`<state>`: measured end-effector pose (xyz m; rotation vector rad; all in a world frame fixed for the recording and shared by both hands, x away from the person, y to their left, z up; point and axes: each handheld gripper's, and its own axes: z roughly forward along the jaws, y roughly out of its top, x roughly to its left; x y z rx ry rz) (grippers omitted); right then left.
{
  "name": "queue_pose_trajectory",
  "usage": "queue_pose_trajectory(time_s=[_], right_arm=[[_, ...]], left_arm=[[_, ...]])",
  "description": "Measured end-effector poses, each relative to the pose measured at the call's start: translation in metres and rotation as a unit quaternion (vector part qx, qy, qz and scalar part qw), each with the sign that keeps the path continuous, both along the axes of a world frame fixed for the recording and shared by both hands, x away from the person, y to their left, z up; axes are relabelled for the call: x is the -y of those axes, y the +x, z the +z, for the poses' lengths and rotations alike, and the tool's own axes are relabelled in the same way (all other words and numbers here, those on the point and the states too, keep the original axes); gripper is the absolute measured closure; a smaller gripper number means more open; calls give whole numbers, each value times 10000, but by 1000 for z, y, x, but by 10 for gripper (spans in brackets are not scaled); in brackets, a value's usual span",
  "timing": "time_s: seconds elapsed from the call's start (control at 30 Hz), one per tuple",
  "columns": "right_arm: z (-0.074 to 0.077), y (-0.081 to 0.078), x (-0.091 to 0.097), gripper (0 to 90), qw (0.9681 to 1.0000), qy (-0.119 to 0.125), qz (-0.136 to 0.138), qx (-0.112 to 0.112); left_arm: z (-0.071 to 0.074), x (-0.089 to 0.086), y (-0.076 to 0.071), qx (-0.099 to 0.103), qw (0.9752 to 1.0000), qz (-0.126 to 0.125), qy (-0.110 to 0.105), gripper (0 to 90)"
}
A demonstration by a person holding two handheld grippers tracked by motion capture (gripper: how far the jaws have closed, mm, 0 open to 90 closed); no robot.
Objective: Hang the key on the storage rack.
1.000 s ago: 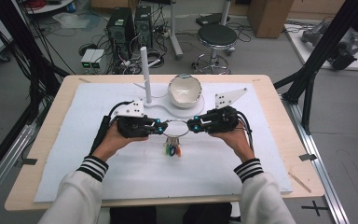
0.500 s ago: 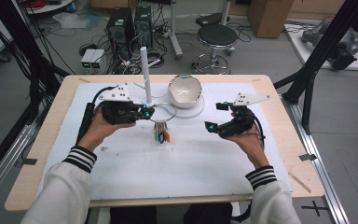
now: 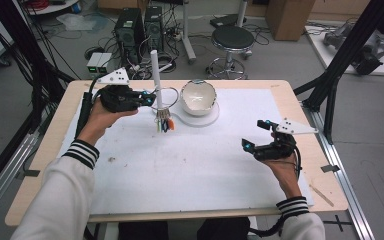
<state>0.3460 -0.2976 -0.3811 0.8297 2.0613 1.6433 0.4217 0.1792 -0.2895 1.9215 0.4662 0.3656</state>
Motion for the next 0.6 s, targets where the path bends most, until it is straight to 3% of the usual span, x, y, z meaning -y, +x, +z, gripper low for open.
queue_pose_trajectory(time_s=[0.3,0.6], right_arm=[[-26,-16,21,8,9992,138,-288,227],[-46,-25,29,8,9982,147,-507,279]], left_arm=[[-11,-8,19,-122,9994,320,7,870],[-23,-16,34,-205,9973,699,91,871]])
